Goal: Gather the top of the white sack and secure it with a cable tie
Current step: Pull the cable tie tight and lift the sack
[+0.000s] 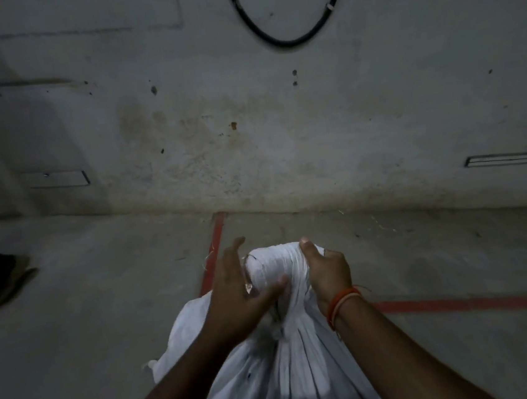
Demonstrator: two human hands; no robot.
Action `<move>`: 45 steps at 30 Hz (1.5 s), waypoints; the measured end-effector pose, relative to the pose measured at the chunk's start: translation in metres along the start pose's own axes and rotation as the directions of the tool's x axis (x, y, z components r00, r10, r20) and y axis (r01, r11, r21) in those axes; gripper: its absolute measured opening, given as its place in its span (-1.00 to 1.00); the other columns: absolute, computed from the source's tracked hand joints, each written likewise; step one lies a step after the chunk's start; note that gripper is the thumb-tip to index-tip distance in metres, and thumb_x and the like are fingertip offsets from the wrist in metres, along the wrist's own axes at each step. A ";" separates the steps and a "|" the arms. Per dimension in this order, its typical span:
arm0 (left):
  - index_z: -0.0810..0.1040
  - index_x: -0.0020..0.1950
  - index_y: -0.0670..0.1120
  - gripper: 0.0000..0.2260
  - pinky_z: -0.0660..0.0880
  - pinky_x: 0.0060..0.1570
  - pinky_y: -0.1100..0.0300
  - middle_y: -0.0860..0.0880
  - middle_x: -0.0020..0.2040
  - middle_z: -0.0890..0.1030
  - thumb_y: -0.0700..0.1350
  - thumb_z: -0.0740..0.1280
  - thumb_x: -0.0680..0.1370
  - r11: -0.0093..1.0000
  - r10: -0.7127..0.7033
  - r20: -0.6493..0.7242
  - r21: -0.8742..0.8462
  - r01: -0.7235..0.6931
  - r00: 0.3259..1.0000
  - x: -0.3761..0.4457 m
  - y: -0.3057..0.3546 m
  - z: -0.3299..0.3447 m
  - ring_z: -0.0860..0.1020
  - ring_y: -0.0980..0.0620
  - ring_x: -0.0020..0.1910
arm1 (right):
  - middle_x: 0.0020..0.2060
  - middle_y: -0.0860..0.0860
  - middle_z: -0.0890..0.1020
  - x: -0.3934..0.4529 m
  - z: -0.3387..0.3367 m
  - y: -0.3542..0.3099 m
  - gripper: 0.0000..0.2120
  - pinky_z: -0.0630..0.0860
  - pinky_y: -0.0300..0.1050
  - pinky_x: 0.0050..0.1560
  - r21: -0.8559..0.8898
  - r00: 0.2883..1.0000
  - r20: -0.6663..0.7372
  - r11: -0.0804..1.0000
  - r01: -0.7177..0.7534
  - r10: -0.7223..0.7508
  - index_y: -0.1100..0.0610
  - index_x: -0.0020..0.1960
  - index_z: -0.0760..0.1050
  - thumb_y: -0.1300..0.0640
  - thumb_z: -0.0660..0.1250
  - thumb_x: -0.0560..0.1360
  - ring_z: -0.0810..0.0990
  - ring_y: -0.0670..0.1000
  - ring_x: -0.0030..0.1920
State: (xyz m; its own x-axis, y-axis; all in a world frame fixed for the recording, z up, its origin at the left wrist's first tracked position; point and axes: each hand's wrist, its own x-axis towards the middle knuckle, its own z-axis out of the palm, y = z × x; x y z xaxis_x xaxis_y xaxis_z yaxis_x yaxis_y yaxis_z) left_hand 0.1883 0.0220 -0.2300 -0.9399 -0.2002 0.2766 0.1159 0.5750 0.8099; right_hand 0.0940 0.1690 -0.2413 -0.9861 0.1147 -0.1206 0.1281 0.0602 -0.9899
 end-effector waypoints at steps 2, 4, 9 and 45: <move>0.11 0.59 0.07 -0.07 0.33 0.31 0.37 0.11 0.51 0.28 0.32 0.47 0.36 0.998 0.065 0.031 0.013 -0.066 0.997 -0.011 -0.013 0.009 0.33 0.18 0.43 | -0.50 0.04 0.57 0.002 0.003 -0.001 -0.56 0.50 -0.06 -0.30 -0.027 1.000 0.006 0.999 -0.028 0.028 0.18 -0.42 0.54 -0.12 0.37 0.48 0.54 0.03 -0.44; 0.20 0.55 0.01 -0.15 0.36 0.31 0.37 0.11 0.43 0.37 0.26 0.48 0.39 0.997 0.073 -0.006 0.018 -0.073 0.997 -0.009 -0.019 0.018 0.40 0.20 0.37 | -0.43 0.09 0.63 0.004 0.004 -0.002 -0.57 0.54 -0.06 -0.27 -0.013 0.998 0.021 0.998 -0.057 0.057 0.27 -0.32 0.60 -0.11 0.39 0.46 0.59 0.05 -0.38; 0.50 0.29 -0.03 -0.65 0.62 0.13 0.06 0.05 0.12 0.65 0.04 0.42 0.56 0.968 -0.030 -0.050 -0.250 0.016 0.998 0.011 -0.026 0.030 0.63 0.12 0.12 | -0.28 0.23 0.71 0.013 -0.004 0.000 -0.46 0.60 0.04 -0.17 0.030 0.985 0.117 0.991 -0.131 0.127 0.39 -0.15 0.62 -0.15 0.38 0.40 0.64 0.13 -0.25; 0.59 0.13 -0.18 -0.65 0.50 -0.06 0.13 -0.17 0.03 0.69 0.10 0.27 0.62 0.745 -0.519 0.049 0.515 0.424 0.853 0.026 -0.096 0.033 0.65 -0.17 0.05 | -0.03 0.21 0.71 0.011 -0.005 0.117 -0.60 0.53 -0.08 0.02 -0.391 0.981 0.159 0.919 -0.038 0.108 0.31 0.04 0.61 -0.03 0.22 0.61 0.66 0.20 0.02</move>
State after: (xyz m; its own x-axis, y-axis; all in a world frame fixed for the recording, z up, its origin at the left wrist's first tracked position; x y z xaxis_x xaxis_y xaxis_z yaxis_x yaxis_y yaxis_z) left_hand 0.1417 -0.0122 -0.3180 -0.8776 -0.4310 -0.2099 -0.4778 0.7518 0.4544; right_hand 0.0984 0.1819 -0.3579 -0.9707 -0.0382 -0.2374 0.1971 0.4391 -0.8766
